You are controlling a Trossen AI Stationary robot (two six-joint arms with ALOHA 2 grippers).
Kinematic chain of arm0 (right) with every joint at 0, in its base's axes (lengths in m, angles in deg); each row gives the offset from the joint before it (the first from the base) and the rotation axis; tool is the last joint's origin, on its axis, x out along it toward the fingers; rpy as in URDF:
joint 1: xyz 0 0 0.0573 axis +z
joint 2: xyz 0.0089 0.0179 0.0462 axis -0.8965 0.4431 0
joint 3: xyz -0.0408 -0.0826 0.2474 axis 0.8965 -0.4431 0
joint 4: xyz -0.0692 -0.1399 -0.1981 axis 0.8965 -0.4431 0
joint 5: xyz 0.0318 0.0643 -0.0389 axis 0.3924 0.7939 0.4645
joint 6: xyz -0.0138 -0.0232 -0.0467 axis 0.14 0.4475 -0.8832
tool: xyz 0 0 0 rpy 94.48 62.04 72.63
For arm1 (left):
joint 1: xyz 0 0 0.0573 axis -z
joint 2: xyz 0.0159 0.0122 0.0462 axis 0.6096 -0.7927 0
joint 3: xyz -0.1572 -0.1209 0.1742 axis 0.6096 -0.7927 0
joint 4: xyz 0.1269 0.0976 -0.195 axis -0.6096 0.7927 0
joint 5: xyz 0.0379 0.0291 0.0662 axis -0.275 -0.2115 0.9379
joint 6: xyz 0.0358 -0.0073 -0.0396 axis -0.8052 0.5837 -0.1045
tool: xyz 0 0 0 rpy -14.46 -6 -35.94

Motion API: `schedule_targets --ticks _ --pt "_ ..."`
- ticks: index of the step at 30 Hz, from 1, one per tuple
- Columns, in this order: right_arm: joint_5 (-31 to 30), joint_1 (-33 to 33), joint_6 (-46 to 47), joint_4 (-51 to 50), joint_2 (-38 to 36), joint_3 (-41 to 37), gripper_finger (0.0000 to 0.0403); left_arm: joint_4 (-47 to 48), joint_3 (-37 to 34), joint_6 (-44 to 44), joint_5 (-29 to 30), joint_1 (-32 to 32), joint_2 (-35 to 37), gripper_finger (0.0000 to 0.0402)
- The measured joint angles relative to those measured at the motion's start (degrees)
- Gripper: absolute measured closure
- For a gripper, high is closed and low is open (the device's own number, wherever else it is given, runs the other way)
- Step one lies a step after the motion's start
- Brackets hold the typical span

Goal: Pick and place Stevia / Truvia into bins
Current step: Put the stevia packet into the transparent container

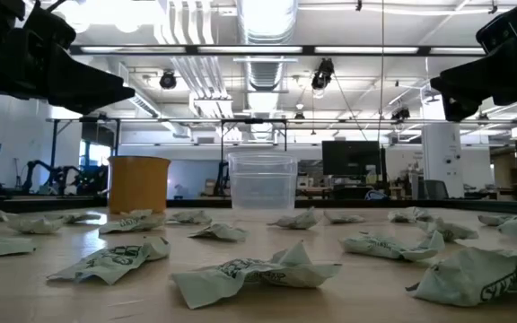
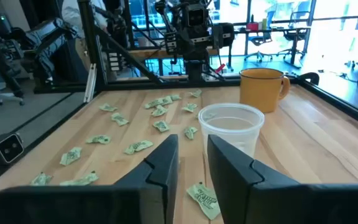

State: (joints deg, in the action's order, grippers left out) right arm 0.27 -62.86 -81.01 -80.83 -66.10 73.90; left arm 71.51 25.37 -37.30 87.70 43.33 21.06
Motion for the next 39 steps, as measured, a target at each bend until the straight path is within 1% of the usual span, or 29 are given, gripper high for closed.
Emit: schedule_targets --ticks 10,22,33,39 --pt "0.0 0.0 0.0 0.0 0.0 0.0 0.0335 0.0 0.0 0.0 0.0 0.0 0.0 0.0161" --pt "0.0 0.0 0.0 0.0 0.0 0.0 0.0323 0.0 0.0 0.0 0.0 0.0 0.0 0.0161" --pt "0.0 0.0 0.0 0.0 0.0 0.0 0.0334 0.0 0.0 0.0 0.0 0.0 0.0 0.0161" --pt "0.0 0.0 0.0 0.0 0.0 0.0 0.0333 0.0 0.0 0.0 0.0 0.0 0.0 0.0161"
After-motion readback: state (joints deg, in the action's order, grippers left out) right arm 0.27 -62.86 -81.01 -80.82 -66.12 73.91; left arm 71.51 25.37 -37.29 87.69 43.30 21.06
